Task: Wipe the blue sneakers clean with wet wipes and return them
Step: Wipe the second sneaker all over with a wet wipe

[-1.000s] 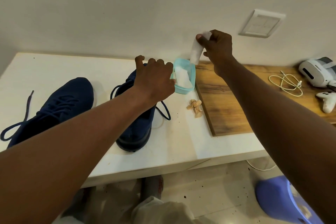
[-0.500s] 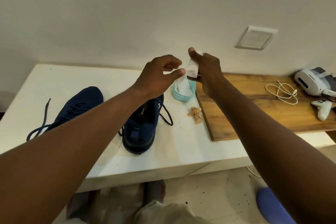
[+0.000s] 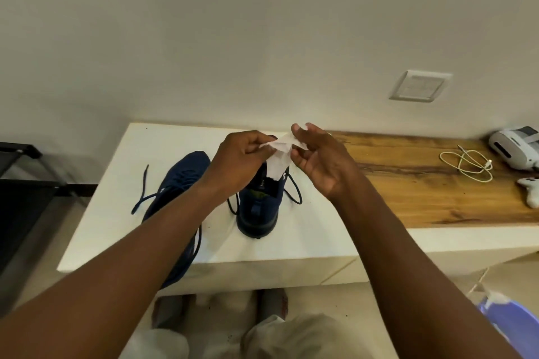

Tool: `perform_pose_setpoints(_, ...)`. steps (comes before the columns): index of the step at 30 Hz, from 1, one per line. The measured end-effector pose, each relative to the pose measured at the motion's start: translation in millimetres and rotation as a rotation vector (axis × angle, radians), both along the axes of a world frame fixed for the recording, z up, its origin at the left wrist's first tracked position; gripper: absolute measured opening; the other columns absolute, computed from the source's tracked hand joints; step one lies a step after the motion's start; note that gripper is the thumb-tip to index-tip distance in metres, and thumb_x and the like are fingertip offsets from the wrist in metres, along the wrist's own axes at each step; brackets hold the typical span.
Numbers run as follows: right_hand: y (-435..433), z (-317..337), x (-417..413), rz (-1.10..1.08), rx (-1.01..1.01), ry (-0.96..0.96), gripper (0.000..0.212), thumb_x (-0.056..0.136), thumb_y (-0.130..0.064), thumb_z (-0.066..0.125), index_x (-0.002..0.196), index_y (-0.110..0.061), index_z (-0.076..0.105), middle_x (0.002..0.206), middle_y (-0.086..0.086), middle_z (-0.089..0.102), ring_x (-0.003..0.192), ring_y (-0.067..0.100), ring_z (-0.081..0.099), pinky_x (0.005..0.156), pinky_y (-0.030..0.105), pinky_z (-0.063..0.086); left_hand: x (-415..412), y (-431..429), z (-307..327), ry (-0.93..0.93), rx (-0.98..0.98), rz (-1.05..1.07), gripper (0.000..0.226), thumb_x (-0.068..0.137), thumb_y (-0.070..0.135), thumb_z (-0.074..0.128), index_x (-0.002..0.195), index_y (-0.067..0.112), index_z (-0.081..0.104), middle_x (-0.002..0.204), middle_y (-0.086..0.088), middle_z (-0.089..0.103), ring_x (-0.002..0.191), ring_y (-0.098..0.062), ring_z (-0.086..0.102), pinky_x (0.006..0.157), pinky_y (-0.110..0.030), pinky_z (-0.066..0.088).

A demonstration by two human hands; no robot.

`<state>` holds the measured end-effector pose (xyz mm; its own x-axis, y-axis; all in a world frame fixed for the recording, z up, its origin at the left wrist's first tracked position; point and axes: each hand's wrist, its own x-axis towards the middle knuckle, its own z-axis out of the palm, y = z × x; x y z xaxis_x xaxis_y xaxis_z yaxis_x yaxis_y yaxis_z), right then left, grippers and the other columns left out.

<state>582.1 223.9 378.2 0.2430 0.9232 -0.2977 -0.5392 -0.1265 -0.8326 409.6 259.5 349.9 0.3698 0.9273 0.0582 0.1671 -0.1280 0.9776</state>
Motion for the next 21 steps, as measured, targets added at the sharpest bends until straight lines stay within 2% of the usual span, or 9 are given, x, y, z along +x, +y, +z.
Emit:
perform_pose_setpoints(3,-13,-1,-26,0.003,0.005,0.066,0.049,0.080,0.002,0.076,0.123,-0.008,0.053,0.093,0.008,0.073,0.077,0.021,0.071,0.067,0.027,0.057,-24,-18,2,-0.106,-0.123,0.004,0.010,0.095,0.015,0.069,0.102,0.013,0.075,0.095,-0.003,0.078,0.093,-0.019,0.075,0.092,-0.042,0.059)
perform_pose_setpoints(5,-19,-4,-45,-0.002,-0.017,0.084,0.047,0.080,-0.002,0.077,0.121,-0.008,0.055,0.094,0.008,0.072,0.074,0.019,0.069,0.068,0.027,0.057,-37,-29,-1,-0.103,-0.094,0.022,0.009,0.091,0.011,0.073,0.100,0.015,0.075,0.093,-0.001,0.078,0.092,-0.018,0.075,0.088,-0.035,0.060)
perform_pose_setpoints(8,-21,-8,-67,0.005,-0.008,0.077,0.033,0.082,-0.012,0.079,0.110,-0.006,0.065,0.091,0.006,0.069,0.073,0.016,0.066,0.070,0.029,0.058,-55,-40,-6,-0.050,-0.024,0.070,0.029,0.084,-0.007,0.070,0.095,0.019,0.073,0.091,0.007,0.077,0.089,-0.009,0.073,0.079,-0.023,0.056)
perform_pose_setpoints(10,-19,-12,-81,0.038,0.007,0.058,0.021,0.084,-0.017,0.076,0.103,-0.009,0.069,0.088,0.006,0.069,0.078,0.019,0.068,0.076,0.034,0.056,-67,-42,-8,-0.082,-0.079,0.098,0.045,0.079,-0.017,0.057,0.100,0.019,0.073,0.096,0.008,0.077,0.094,-0.008,0.072,0.080,-0.029,0.059)
perform_pose_setpoints(13,-11,-23,-94,0.067,0.039,0.051,0.018,0.087,-0.017,0.072,0.103,-0.009,0.070,0.097,0.008,0.071,0.100,0.030,0.068,0.096,0.050,0.053,-84,-36,-11,-0.300,-0.269,0.102,0.045,0.075,-0.002,0.054,0.112,0.015,0.074,0.110,-0.004,0.076,0.108,-0.024,0.070,0.101,-0.048,0.053)
perform_pose_setpoints(14,-9,-27,-97,0.091,0.051,0.065,0.020,0.089,-0.018,0.070,0.106,-0.008,0.069,0.102,0.010,0.071,0.106,0.031,0.066,0.098,0.054,0.051,-88,-34,-12,-0.380,-0.319,0.089,0.041,0.079,0.007,0.056,0.115,0.012,0.073,0.115,-0.008,0.075,0.112,-0.026,0.069,0.106,-0.048,0.049)
perform_pose_setpoints(16,-5,-34,-103,0.139,0.028,0.051,0.022,0.096,-0.022,0.061,0.112,-0.010,0.068,0.110,0.005,0.070,0.108,0.027,0.066,0.098,0.050,0.052,-95,-32,-19,-0.459,-0.378,0.047,0.040,0.085,0.027,0.061,0.120,0.010,0.070,0.120,-0.010,0.073,0.117,-0.024,0.067,0.109,-0.044,0.045)
perform_pose_setpoints(18,-3,-39,-105,0.184,0.022,0.045,0.023,0.101,-0.021,0.051,0.116,-0.011,0.066,0.108,0.002,0.069,0.103,0.024,0.065,0.096,0.044,0.053,-100,-30,-29,-0.436,-0.374,0.022,0.050,0.080,0.038,0.073,0.125,0.015,0.068,0.123,-0.008,0.072,0.119,-0.024,0.066,0.110,-0.045,0.044)
perform_pose_setpoints(21,-1,-45,-103,0.198,0.047,0.110,0.018,0.101,-0.015,0.051,0.109,-0.006,0.064,0.099,0.011,0.073,0.091,0.025,0.071,0.080,0.041,0.059,-100,-28,-41,-0.297,-0.275,0.013,0.052,0.081,0.027,0.084,0.128,0.020,0.065,0.124,-0.002,0.072,0.117,-0.020,0.067,0.108,-0.046,0.048)
